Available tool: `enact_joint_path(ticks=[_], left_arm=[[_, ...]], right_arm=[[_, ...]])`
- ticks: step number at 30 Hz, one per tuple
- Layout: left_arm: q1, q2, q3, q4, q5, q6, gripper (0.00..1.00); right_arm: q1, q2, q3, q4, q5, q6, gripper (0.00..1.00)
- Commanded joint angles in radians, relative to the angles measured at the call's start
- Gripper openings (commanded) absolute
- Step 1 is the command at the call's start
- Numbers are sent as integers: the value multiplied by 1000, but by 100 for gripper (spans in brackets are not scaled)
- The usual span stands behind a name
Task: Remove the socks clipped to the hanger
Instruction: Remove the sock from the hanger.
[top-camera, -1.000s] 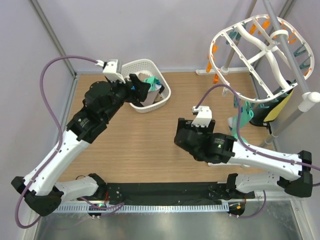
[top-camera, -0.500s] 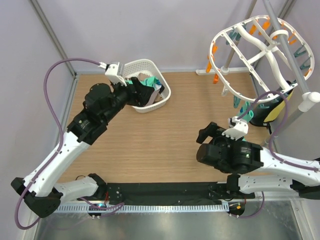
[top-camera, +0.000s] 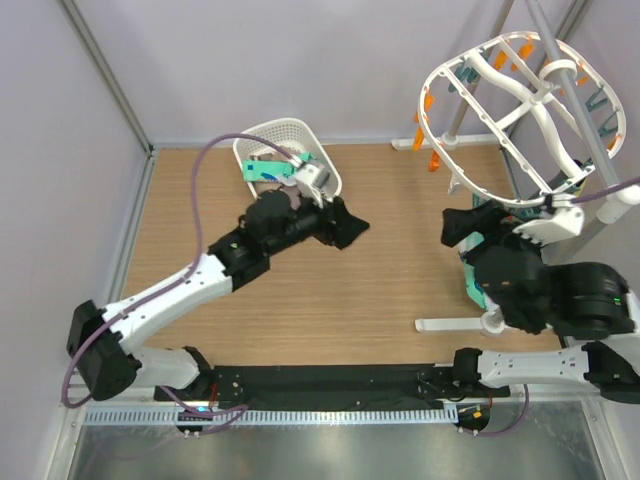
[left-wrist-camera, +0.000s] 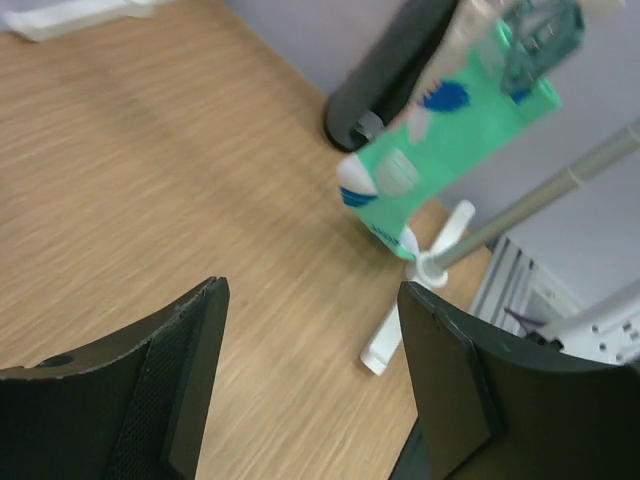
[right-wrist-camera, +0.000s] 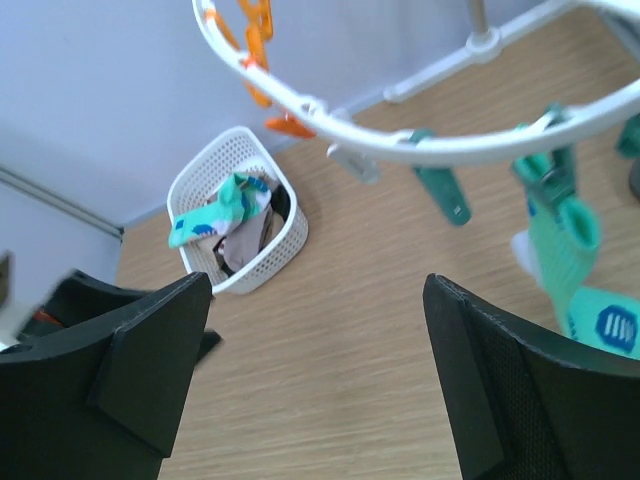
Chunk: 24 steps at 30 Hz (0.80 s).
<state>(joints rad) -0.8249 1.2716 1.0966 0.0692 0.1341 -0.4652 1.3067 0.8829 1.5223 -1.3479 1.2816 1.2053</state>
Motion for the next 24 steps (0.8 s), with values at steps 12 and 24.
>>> enact_joint_path(ticks=[12, 24], left_arm=[[-421, 454, 140, 539, -283, 278, 76], [-485, 902, 529, 623, -467, 373, 80]], right_arm=[[-4, -19, 227, 266, 35, -572, 95], [-4, -218, 96, 437, -62, -671, 95]])
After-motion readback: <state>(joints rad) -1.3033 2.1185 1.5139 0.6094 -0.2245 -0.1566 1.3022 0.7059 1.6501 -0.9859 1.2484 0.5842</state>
